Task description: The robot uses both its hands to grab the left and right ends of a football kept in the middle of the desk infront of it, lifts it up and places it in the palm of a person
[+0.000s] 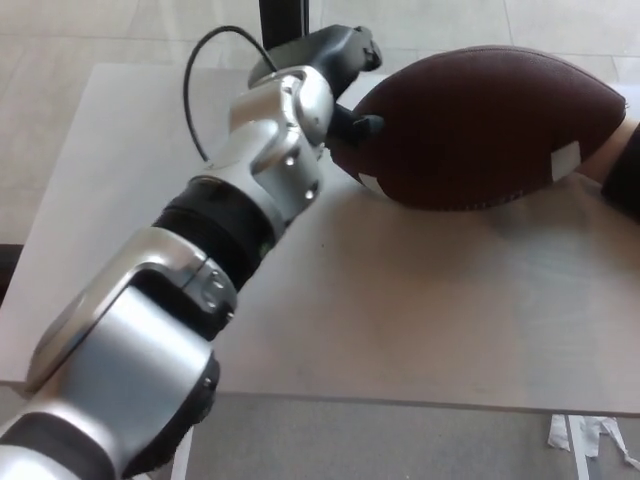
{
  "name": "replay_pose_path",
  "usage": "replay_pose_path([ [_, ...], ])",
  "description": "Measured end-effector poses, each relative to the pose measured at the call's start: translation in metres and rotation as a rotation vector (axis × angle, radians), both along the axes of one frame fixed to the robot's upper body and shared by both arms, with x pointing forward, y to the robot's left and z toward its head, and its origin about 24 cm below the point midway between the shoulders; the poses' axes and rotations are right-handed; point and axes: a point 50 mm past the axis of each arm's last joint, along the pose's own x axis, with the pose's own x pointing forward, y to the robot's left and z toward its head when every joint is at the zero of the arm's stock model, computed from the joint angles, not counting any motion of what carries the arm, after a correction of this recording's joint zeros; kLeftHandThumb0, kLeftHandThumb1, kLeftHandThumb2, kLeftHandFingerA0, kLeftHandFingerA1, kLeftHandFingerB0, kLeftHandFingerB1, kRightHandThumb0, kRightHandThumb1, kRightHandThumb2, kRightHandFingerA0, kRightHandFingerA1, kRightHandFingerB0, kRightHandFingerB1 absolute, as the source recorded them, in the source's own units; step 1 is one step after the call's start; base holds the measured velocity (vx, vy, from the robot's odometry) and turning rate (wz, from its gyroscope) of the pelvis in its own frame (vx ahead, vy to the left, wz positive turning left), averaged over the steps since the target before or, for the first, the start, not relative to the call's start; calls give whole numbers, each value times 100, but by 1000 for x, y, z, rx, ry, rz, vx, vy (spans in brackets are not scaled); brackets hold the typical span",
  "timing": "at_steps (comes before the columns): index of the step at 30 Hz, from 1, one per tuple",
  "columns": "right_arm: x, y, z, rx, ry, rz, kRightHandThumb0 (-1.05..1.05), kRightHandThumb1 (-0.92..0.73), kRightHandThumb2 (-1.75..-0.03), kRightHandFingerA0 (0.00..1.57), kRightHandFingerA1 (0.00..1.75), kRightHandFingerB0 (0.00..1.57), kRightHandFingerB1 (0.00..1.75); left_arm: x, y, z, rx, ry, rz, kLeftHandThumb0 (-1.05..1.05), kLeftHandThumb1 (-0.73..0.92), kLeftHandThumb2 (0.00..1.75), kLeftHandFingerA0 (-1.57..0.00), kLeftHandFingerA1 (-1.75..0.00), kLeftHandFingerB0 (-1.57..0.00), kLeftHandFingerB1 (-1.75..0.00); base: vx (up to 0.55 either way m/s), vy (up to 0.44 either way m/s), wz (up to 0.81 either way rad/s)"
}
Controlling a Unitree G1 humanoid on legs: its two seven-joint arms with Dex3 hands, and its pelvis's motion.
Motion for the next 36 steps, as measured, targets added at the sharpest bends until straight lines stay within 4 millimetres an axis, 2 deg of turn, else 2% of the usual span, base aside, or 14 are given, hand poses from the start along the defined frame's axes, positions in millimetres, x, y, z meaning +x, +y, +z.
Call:
replay_pose_path([
  [2,-12,-1,-4,-1,20,10,-68,-59,-96,40,72,26,48,1,22,5,-16,-30,34,-33,62,58,-90,-118,-33,-46,0,0,0],
  [6,-30,-2,-8,2,54,26,-70,-77,-63,48,88,32,33,-3,67,15,-35,-93,102,-33,63,58,-77,-89,-30,-43,0,0,0],
  [13,-57,-11,-13,-4,123,29,-71,-61,-96,16,55,31,49,-25,144,47,-121,-227,238,-43,50,84,-64,-79,-26,-52,0,0,0],
  [14,-59,-13,-14,-6,130,24,-73,-79,-64,30,107,34,32,-29,150,51,-139,-244,246,-40,67,59,-67,-78,-30,-42,0,0,0],
  [16,-65,-19,-14,-13,149,12,-71,-78,-65,56,111,33,32,-38,163,59,-185,-289,266,-42,70,60,-64,-64,-28,-39,0,0,0],
  [17,-68,-23,-15,-20,160,0,-65,-58,-89,16,51,28,46,-44,168,61,-208,-307,273,-60,53,92,-57,-69,-29,-50,0,0,0],
  [18,-71,-25,-15,-23,171,-11,-65,-58,-89,16,51,28,46,-49,173,60,-228,-315,279,-60,53,92,-57,-69,-29,-50,0,0,0],
  [21,-80,-37,-20,-25,212,-61,-57,-59,-98,38,63,28,49,-69,191,44,-282,-303,320,-67,57,96,-54,-64,-25,-49,0,0,0],
  [22,-83,-41,-21,-27,224,-80,-57,-75,-63,43,59,41,35,-75,197,36,-295,-289,337,-64,73,62,-57,-50,-33,-36,0,0,0],
  [24,-89,-49,-24,-31,248,-121,-53,-64,-98,105,131,36,55,-90,210,17,-321,-250,382,-73,61,96,-50,-65,-25,-52,0,0,0],
  [25,-92,-54,-26,-31,263,-145,-52,-71,-65,85,146,47,39,-99,218,4,-334,-224,416,-65,71,61,-47,-54,-28,-38,0,0,0],
  [33,-128,-105,-50,2,406,-404,-62,-60,-93,73,121,35,51,-208,302,-102,-377,78,819,-71,56,94,-48,-61,-21,-47,0,0,0],
  [35,-139,-117,-56,17,442,-476,-61,-60,-91,74,122,32,50,-242,320,-124,-380,161,933,-70,70,61,-62,-58,-26,-36,0,0,0],
  [36,-143,-121,-59,24,454,-503,-53,-74,-63,57,104,37,33,-255,326,-130,-381,187,972,-76,55,91,-27,-55,-13,-45,0,0,0],
])
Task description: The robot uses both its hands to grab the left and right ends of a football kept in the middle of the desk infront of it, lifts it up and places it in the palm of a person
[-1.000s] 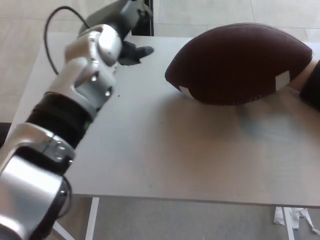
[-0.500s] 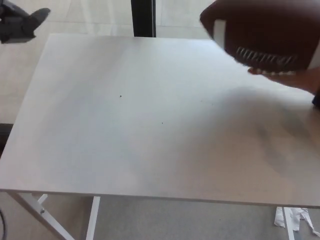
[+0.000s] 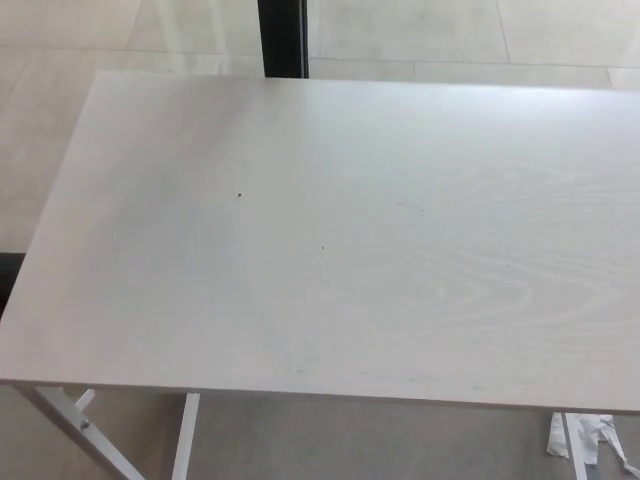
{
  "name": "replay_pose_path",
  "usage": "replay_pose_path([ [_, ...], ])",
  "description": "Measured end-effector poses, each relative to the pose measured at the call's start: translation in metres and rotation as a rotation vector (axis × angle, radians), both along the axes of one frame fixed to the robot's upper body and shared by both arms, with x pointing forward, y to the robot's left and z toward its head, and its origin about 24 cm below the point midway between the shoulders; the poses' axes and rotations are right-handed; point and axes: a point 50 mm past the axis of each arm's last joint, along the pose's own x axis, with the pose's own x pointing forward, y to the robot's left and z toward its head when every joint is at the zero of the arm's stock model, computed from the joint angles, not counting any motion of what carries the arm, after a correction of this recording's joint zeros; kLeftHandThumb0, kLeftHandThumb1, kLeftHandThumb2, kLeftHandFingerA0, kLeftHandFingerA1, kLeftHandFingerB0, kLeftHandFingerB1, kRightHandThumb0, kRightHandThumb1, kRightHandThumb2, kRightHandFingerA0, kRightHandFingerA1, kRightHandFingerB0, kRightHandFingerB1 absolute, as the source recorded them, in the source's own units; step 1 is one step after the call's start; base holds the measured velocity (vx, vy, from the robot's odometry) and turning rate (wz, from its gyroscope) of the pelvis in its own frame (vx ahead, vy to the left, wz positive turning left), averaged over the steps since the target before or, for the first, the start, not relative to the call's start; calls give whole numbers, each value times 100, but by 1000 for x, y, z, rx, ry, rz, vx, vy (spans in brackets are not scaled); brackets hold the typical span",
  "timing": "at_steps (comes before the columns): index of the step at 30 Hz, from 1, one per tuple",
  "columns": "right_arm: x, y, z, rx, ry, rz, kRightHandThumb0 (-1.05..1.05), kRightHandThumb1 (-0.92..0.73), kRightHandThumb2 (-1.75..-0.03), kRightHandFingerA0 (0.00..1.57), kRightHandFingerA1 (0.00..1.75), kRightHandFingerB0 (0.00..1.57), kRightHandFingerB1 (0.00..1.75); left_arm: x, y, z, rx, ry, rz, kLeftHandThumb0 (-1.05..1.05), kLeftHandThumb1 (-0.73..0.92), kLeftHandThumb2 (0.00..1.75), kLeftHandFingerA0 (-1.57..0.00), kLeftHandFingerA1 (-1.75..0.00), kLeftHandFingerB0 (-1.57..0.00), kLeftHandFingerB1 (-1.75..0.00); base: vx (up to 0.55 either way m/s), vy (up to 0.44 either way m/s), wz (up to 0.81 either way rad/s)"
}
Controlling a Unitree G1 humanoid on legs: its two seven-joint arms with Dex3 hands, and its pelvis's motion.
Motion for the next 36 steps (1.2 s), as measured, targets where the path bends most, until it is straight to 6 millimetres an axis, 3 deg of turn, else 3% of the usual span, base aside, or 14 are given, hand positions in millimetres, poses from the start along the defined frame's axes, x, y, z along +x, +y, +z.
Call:
replay_pose_path([
  [2,-13,-14,-9,15,39,-90,-56,-74,-63,63,106,33,35,-41,16,-17,-37,83,111,-75,56,91,-22,-54,-9,-45,0,0,0],
  [4,-25,-25,-18,35,75,-174,-53,-76,-63,22,42,27,31,-73,26,-26,-64,135,204,-71,59,97,-1,-44,-2,-31,0,0,0],
  [8,-41,-42,-33,76,126,-293,-54,-74,-62,31,83,17,28,-110,35,-33,-96,180,315,-71,57,97,-1,-53,-3,-35,0,0,0],
  [10,-46,-53,-41,105,140,-354,-60,-60,-95,0,30,0,21,-124,38,-38,-120,196,369,-69,77,63,-22,-59,0,-34,0,0,0],
  [12,-46,-60,-45,123,142,-390,-57,-81,-72,7,60,5,15,-132,40,-41,-141,202,404,-67,74,68,-12,-57,-2,-22,0,0,0],
  [13,-45,-66,-46,132,139,-410,-60,-87,-67,0,28,0,12,-136,40,-43,-155,203,426,-70,81,64,0,-50,0,-15,0,0,0],
  [14,-44,-68,-47,137,136,-419,-61,-64,-99,0,40,0,22,-137,40,-45,-162,205,434,-80,60,98,-2,-50,0,-27,0,0,0],
  [15,-42,-73,-49,149,130,-439,-61,-87,-64,1,96,0,21,-141,40,-47,-175,210,449,-75,80,65,-13,-61,0,-31,0,0,0],
  [17,-40,-81,-52,174,117,-475,-61,-80,-65,25,104,11,24,-145,38,-51,-196,218,466,-89,64,100,-1,-47,0,-26,0,0,0],
  [23,-46,-97,-69,259,143,-564,-69,-73,-62,30,56,16,28,-164,35,-63,-283,232,542,-85,62,93,-5,-55,-2,-28,0,0,0],
  [24,-49,-99,-73,275,156,-577,-71,-58,-91,24,56,13,41,-168,34,-65,-300,233,560,-39,46,104,-2,-53,0,-52,0,0,0],
  [30,-67,-107,-94,337,252,-606,-69,-57,-88,22,48,14,40,-189,25,-81,-427,263,615,-78,70,61,-10,-49,-14,-38,0,0,0],
  [33,-68,-110,-99,318,322,-563,-73,-55,-88,23,47,13,40,-192,21,-85,-479,257,616,-39,45,104,-2,-54,0,-51,0,0,0],
  [36,-66,-112,-101,286,386,-502,-71,-70,-61,32,37,20,30,-186,20,-87,-517,227,598,-79,58,95,-3,-49,-6,-40,0,0,0],
])
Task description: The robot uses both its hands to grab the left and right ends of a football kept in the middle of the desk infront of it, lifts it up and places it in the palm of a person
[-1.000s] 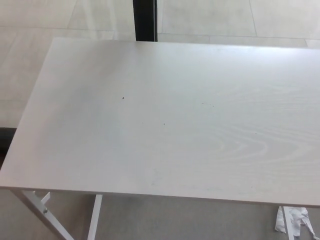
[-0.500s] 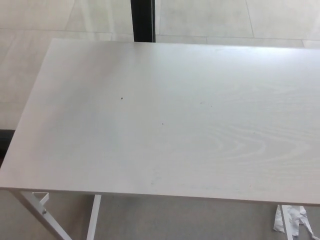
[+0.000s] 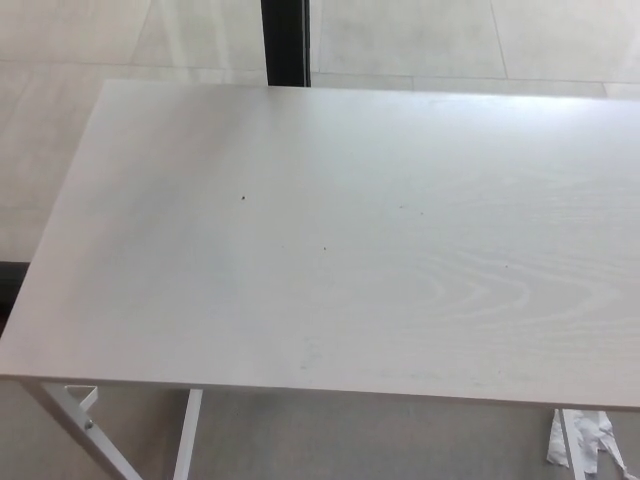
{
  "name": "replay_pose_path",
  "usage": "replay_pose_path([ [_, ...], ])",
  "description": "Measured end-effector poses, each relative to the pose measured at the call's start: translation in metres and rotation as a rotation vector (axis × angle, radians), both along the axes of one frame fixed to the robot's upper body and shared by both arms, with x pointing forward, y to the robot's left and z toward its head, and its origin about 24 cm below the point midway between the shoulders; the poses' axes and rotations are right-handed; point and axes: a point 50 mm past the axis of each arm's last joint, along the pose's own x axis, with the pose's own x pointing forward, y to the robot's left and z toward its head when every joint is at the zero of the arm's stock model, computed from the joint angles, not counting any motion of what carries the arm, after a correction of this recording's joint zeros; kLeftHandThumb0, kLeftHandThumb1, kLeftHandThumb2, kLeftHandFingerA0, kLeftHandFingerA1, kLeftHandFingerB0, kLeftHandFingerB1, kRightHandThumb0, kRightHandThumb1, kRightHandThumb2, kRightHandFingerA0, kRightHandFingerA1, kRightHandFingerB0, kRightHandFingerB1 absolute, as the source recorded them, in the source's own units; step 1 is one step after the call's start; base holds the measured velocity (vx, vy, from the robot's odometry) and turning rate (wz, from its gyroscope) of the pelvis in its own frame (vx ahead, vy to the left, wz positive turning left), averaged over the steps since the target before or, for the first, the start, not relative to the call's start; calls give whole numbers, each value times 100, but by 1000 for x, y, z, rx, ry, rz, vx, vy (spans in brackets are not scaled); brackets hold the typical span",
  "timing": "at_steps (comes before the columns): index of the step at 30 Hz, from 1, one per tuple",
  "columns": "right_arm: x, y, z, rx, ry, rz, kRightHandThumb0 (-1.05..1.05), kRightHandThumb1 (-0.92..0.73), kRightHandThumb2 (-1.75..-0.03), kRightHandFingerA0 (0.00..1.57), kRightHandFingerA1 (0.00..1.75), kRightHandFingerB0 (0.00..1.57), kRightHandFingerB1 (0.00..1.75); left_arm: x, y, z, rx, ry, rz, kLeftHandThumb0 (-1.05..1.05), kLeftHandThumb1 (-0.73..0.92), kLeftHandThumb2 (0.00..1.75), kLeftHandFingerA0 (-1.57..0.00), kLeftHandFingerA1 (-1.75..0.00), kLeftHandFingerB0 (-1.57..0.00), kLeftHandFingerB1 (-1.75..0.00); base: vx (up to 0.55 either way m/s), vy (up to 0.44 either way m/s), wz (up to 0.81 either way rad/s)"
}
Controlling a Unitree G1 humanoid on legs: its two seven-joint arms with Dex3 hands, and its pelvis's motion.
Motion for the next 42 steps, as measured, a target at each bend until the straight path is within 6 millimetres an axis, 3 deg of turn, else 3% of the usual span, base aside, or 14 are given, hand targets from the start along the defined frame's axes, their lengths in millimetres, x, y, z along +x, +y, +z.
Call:
replay_pose_path([
  [6,-1,-4,0,-21,68,108,-76,-54,-88,22,47,12,40,4,0,0,-36,-53,-11,-39,44,103,-3,-53,0,-51,0,0,0],
  [12,2,-7,2,-49,103,209,-75,-69,-61,36,41,19,28,4,2,1,-52,-90,0,-86,60,97,0,-51,-10,-40,0,0,0],
  [17,3,-8,3,-72,101,268,-81,-57,-91,39,57,12,40,3,2,1,-59,-118,-3,-39,45,104,-3,-54,0,-51,0,0,0],
  [18,4,-8,4,-76,98,277,-70,-69,-61,42,45,19,28,4,3,2,-55,-128,-8,-40,43,103,-3,-54,0,-51,0,0,0],
  [19,4,-9,5,-81,95,286,-77,-57,-90,30,51,12,40,5,4,3,-52,-138,-9,-91,63,98,-4,-52,-3,-44,0,0,0],
  [21,5,-10,6,-88,91,301,-73,-56,-89,27,51,10,40,6,4,3,-54,-160,-3,-78,76,63,-9,-49,-9,-38,0,0,0],
  [22,5,-10,6,-90,89,307,-69,-71,-62,41,42,19,28,6,4,3,-55,-169,2,-90,62,98,-2,-52,-6,-46,0,0,0],
  [25,4,-11,7,-98,89,316,-70,-56,-91,32,52,12,41,10,4,3,-58,-201,5,-40,40,102,-3,-53,0,-51,0,0,0],
  [29,6,-12,9,-115,80,325,-59,-48,-82,56,57,34,46,15,4,3,-24,-228,-8,-68,65,60,-64,-52,-55,-40,0,0,0],
  [33,10,-12,10,-132,64,330,-57,-42,-78,106,108,30,44,19,3,3,44,-227,-38,-76,50,86,-59,-60,-47,-50,0,0,0],
  [34,11,-13,11,-138,59,332,-54,-40,-75,110,106,32,44,21,3,4,59,-227,-47,-64,56,57,-56,-50,-48,-37,0,0,0],
  [35,12,-13,11,-144,54,331,-44,-47,-55,79,54,39,33,21,4,4,71,-224,-57,-62,54,57,-57,-47,-48,-37,0,0,0],
  [40,38,-11,4,-147,-8,299,-41,-39,-69,49,51,41,45,24,1,2,90,-191,-124,-67,47,55,-58,-52,-49,-36,0,0,0],
  [42,51,-9,-1,-150,-23,284,-36,-48,-55,50,42,46,35,25,0,1,103,-166,-178,-65,45,56,-111,-88,-50,-38,0,0,0],
])
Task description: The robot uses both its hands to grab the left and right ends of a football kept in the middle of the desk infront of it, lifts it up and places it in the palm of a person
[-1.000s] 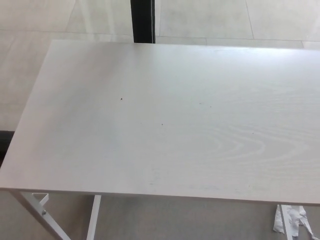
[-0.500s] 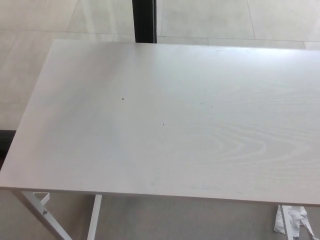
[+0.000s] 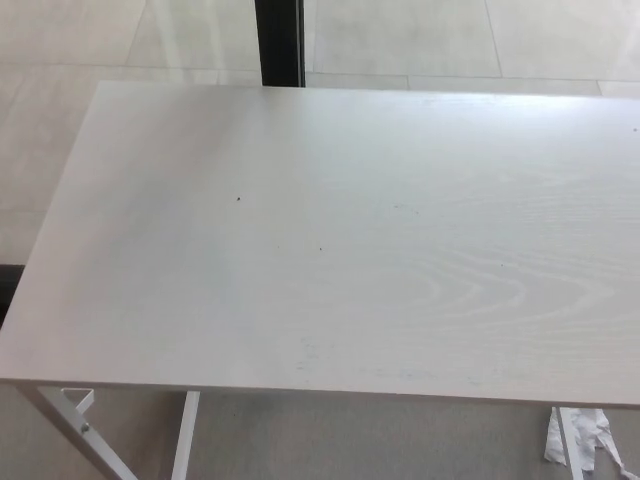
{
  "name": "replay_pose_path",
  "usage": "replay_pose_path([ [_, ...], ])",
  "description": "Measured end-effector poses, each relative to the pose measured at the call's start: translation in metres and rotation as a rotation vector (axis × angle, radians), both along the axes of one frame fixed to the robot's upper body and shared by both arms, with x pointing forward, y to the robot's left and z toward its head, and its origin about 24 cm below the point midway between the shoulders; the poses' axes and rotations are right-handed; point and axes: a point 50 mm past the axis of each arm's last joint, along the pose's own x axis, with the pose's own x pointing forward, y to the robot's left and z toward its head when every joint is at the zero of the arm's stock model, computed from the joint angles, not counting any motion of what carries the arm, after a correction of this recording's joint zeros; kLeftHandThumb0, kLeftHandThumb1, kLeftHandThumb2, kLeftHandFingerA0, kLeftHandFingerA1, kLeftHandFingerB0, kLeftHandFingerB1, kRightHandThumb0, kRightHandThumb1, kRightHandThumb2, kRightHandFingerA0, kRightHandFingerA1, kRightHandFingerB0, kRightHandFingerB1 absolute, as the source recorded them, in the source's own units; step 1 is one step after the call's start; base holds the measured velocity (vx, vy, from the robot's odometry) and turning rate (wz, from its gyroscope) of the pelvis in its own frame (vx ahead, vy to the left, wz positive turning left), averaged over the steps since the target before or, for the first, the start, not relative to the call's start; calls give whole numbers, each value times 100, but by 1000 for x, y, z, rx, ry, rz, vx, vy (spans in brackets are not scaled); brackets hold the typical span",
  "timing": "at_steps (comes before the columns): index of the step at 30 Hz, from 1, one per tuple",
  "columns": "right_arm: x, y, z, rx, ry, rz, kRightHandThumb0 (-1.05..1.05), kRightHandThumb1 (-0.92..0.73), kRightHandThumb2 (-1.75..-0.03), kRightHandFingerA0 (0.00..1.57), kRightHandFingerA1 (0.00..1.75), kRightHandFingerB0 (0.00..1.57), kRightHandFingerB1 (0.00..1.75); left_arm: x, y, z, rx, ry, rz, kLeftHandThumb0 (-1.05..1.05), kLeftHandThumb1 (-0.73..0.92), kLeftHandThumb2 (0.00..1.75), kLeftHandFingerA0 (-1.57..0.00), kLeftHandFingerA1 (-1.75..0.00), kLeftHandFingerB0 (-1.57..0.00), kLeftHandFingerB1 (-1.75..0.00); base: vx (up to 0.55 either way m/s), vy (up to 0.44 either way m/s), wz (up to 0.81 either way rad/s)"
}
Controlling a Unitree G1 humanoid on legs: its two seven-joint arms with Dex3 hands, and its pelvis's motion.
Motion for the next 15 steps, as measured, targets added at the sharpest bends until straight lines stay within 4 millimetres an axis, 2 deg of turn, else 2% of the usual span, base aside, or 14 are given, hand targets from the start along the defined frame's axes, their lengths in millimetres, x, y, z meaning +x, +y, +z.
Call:
replay_pose_path([
  [1,2,1,-2,-2,2,-2,-40,-49,-56,46,42,44,34,0,0,0,6,6,-10,-64,44,55,-118,-113,-51,-39,0,0,0],
  [2,5,2,-3,-7,6,-4,-40,-49,-56,46,42,44,34,0,0,0,14,11,-22,-64,44,55,-118,-113,-51,-39,5,0,7],
  [3,8,3,-5,-13,14,-3,-49,-52,-56,24,39,31,32,-1,0,1,22,17,-31,-65,43,55,-102,-78,-52,-39,0,0,0],
  [4,9,4,-7,-17,25,0,-59,-42,-76,25,50,21,43,-2,0,2,30,20,-35,-65,44,55,-98,-60,-49,-39,0,0,0],
  [5,9,4,-8,-19,34,6,-55,-55,-57,25,42,24,31,-3,1,2,37,20,-37,-69,43,55,-98,-61,-49,-38,0,0,0],
  [6,10,5,-10,-22,53,15,-61,-43,-76,20,49,18,42,-4,2,4,44,21,-39,-70,35,77,-70,-55,-43,-47,0,0,0],
  [8,9,6,-12,-25,88,33,-61,-42,-77,28,51,17,42,-5,5,7,58,18,-39,-70,36,77,-67,-54,-43,-47,0,0,0],
  [9,9,7,-13,-26,95,36,-58,-52,-56,39,45,24,32,-5,6,7,61,17,-38,-67,36,77,-63,-55,-39,-47,0,0,0],
  [10,8,7,-13,-26,102,38,-58,-52,-56,39,45,24,32,-5,6,8,62,16,-37,-67,36,77,-63,-55,-39,-47,0,0,0],
  [11,7,7,-14,-25,110,40,-61,-41,-77,26,52,19,43,-6,7,8,61,17,-33,-66,37,77,-64,-56,-40,-48,0,0,0],
  [12,7,7,-14,-25,111,40,-57,-52,-56,41,44,25,32,-6,7,8,61,17,-33,-67,36,78,-69,-59,-39,-48,0,0,0],
  [13,7,7,-15,-24,116,43,-58,-53,-56,37,44,25,32,-6,7,8,61,16,-31,-68,36,78,-71,-60,-38,-48,0,0,0],
  [14,6,7,-15,-25,120,44,-58,-51,-57,39,45,26,33,-5,7,8,59,13,-29,-64,46,56,-74,-49,-46,-37,0,0,0],
  [15,6,7,-15,-26,123,45,-62,-43,-78,26,51,21,43,-5,8,8,58,10,-29,-65,46,55,-70,-48,-44,-37,0,0,0],
])
